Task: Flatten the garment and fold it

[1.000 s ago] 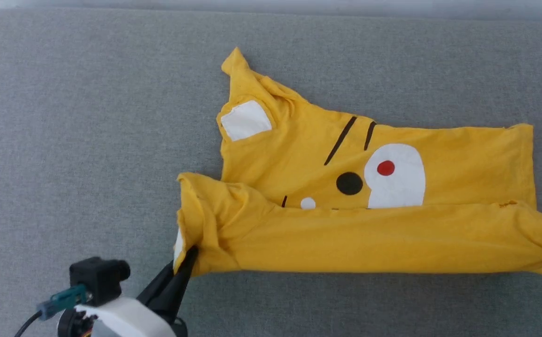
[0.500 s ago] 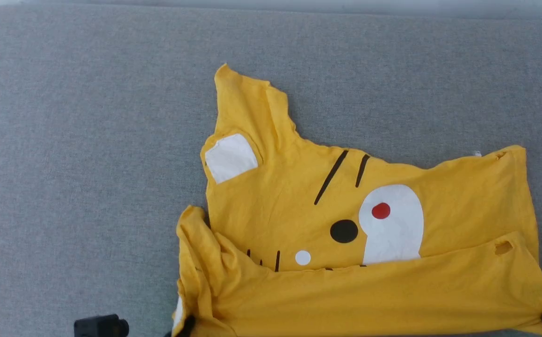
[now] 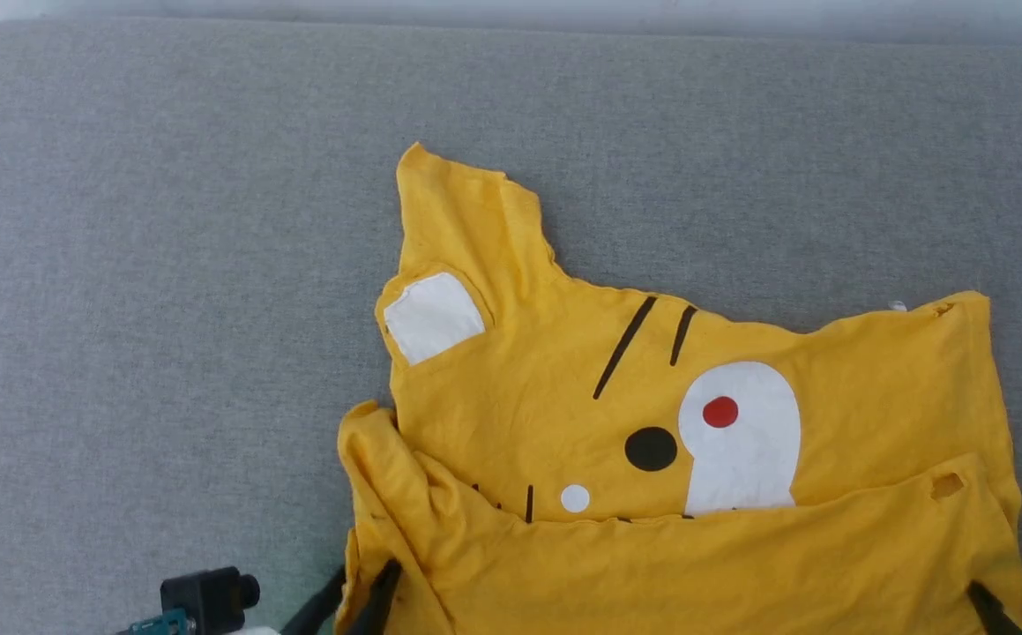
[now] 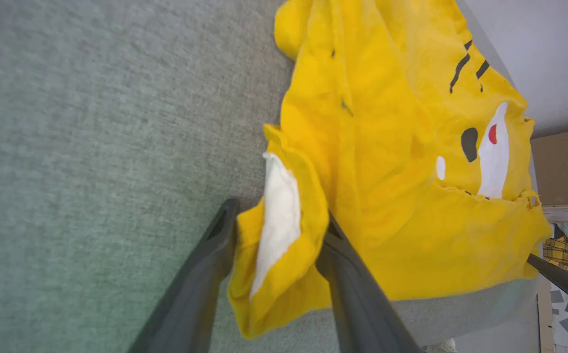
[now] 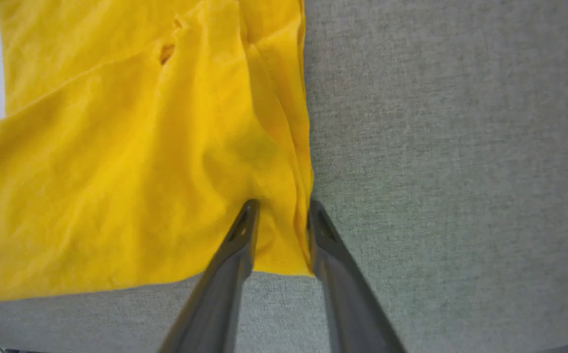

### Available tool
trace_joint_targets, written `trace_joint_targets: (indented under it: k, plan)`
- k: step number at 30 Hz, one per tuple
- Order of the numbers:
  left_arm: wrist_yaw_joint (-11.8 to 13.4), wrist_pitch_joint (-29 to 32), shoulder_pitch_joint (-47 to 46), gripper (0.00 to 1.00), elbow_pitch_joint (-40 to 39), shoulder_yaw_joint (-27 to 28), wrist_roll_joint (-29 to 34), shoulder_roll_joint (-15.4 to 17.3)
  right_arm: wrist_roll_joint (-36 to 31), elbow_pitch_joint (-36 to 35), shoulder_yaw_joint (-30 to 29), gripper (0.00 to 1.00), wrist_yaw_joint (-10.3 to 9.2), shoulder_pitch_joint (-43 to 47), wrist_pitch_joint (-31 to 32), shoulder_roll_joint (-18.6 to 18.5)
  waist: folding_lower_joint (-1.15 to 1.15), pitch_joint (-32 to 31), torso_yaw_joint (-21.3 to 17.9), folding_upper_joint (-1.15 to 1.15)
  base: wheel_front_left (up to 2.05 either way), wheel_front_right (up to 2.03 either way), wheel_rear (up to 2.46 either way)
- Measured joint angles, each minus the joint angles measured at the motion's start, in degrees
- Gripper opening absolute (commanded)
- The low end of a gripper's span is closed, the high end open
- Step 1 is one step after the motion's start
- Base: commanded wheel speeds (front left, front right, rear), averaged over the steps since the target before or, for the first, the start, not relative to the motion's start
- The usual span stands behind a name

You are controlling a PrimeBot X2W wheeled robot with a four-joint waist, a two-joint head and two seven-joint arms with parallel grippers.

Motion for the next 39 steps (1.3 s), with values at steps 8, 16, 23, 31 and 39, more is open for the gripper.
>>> trace_joint_targets:
  k: [8,16,23,31,39]
  plan:
    - [0.21,-5.76,-0.38,1.0,-5.04,4.25,1.6,0.67,3.5,-5.06,-1.07,1.0,-0.01,-2.07,-5.99,-1.98,0.0,-0.08,-0.44,-0.01,0.0,0.0,0.0]
    - [6.55,-19.08,-4.94,1.0,-11.6,10.49,18.24,1.64,-6.46,-10.05,-3.63,1.0,-0.05,-8.61,-23.76,-2.45,0.01,0.74,-0.11,-0.01,0.0,0.0,0.0]
    - [6.49,-19.34,-9.37,1.0,-7.71,5.67,26.14,-1.27,-11.16,-5.8,-0.13,1.0,-0.05,-9.76,-30.51,1.4,0.0,0.22,-0.01,-0.01,0.0,0.0,0.0]
    - [-0.52,-2.78,-31.26,1.0,-6.02,2.66,29.41,6.02,-12.11,-5.69,1.99,1.0,-0.05,-13.24,-30.47,-1.09,0.01,3.36,-0.15,-0.01,0.0,0.0,0.0]
    - [-8.9,15.74,-53.25,1.0,1.21,0.27,24.29,7.55,-11.57,-5.14,4.75,1.0,-0.05,-18.56,-30.1,-2.37,0.02,9.99,-0.79,-0.01,0.0,0.0,0.0]
